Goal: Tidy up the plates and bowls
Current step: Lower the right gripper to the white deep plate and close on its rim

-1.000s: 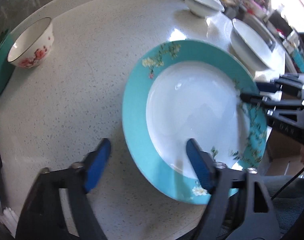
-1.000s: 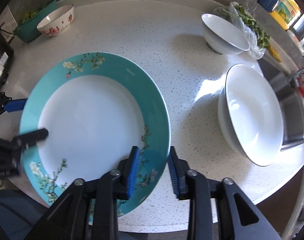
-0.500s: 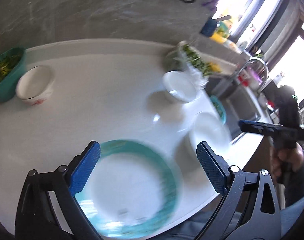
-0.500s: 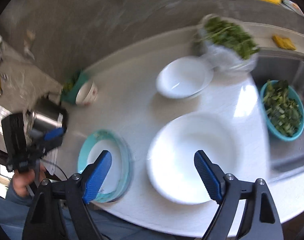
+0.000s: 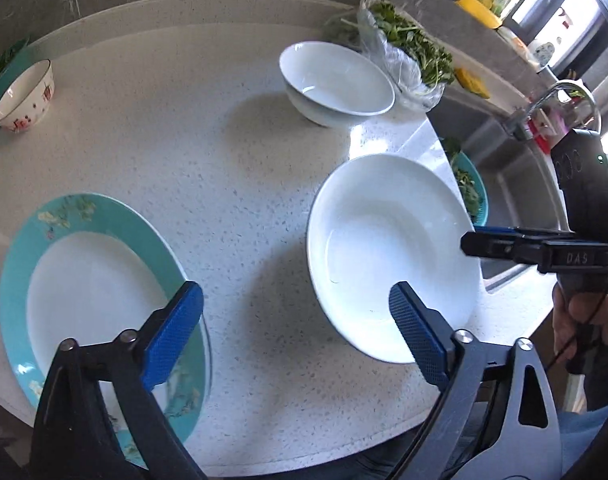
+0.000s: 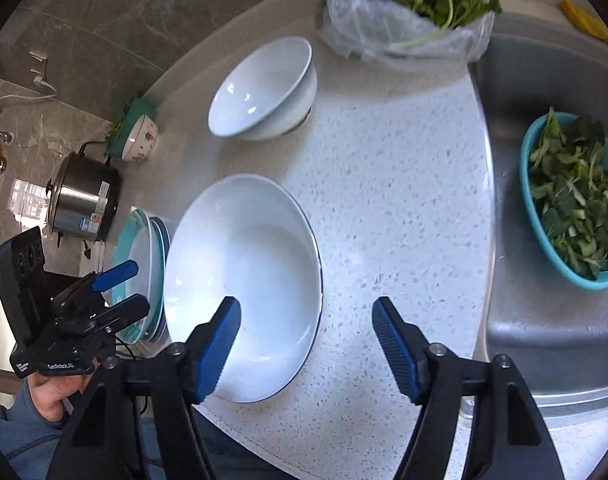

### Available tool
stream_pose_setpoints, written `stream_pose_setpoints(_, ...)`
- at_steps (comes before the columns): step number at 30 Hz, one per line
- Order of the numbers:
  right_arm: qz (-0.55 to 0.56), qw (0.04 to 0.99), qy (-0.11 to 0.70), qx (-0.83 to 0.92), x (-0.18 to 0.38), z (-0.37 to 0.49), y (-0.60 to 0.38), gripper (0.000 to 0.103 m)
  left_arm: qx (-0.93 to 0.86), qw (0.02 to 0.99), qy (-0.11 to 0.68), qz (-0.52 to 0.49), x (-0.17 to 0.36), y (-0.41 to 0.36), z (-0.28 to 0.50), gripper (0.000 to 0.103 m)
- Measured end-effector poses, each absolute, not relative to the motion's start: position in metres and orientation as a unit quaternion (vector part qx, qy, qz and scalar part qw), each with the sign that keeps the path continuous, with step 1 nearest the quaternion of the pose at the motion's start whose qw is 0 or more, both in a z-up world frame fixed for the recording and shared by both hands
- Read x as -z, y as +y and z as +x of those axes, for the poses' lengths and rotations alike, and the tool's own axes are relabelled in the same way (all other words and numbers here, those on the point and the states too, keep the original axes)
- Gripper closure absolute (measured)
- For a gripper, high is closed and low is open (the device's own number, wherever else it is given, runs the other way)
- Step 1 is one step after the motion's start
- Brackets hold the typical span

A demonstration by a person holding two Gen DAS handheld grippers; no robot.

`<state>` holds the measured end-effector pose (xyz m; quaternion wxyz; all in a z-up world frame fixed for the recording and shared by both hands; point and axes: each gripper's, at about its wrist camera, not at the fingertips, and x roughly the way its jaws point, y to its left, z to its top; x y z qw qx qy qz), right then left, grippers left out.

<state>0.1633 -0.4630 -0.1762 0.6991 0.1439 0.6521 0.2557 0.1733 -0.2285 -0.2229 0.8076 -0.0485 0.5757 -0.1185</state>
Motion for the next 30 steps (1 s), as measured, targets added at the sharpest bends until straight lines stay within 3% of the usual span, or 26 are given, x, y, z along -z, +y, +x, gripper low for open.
stream_pose_setpoints(2, 0.133, 0.694, 0.656, -0.264, 0.182, 0.162, -0.459, 0.038, 0.123, 0.803, 0.581, -0.056, 0.233, -0.23, 0.171, 0.018)
stream_pose_setpoints(8, 0.131, 0.69, 0.661, -0.264, 0.187, 0.163, -0.459, 0.039, 0.132, 0.791, 0.595, -0.046, 0.256, -0.244, 0.177, 0.031)
stream_pose_setpoints(12, 0.128, 0.686, 0.666, -0.264, 0.193, 0.162, -0.458, 0.045, 0.137, 0.787, 0.599, -0.044, 0.267, -0.252, 0.185, 0.031)
stream_pose_setpoints(14, 0.128, 0.685, 0.667, -0.263, 0.195, 0.162, -0.457, 0.049, 0.139, 0.784, 0.603, -0.045, 0.272, -0.254, 0.19, 0.037)
stream_pose_setpoints(18, 0.131, 0.684, 0.669, -0.261, 0.199, 0.162, -0.458, 0.051, 0.142, 0.777, 0.61, -0.059, 0.281, -0.255, 0.195, 0.039)
stream_pose_setpoints(21, 0.13, 0.683, 0.669, -0.262, 0.201, 0.162, -0.456, 0.052, 0.143, 0.768, 0.62, -0.073, 0.289, -0.251, 0.196, 0.049)
stream_pose_setpoints(25, 0.128, 0.681, 0.672, -0.262, 0.205, 0.163, -0.454, 0.067, 0.142, 0.769, 0.618, -0.082, 0.293, -0.25, 0.199, 0.067)
stream_pose_setpoints(30, 0.124, 0.68, 0.671, -0.268, 0.206, 0.162, -0.451, 0.08, 0.138, 0.773, 0.616, -0.066, 0.29, -0.256, 0.199, 0.076)
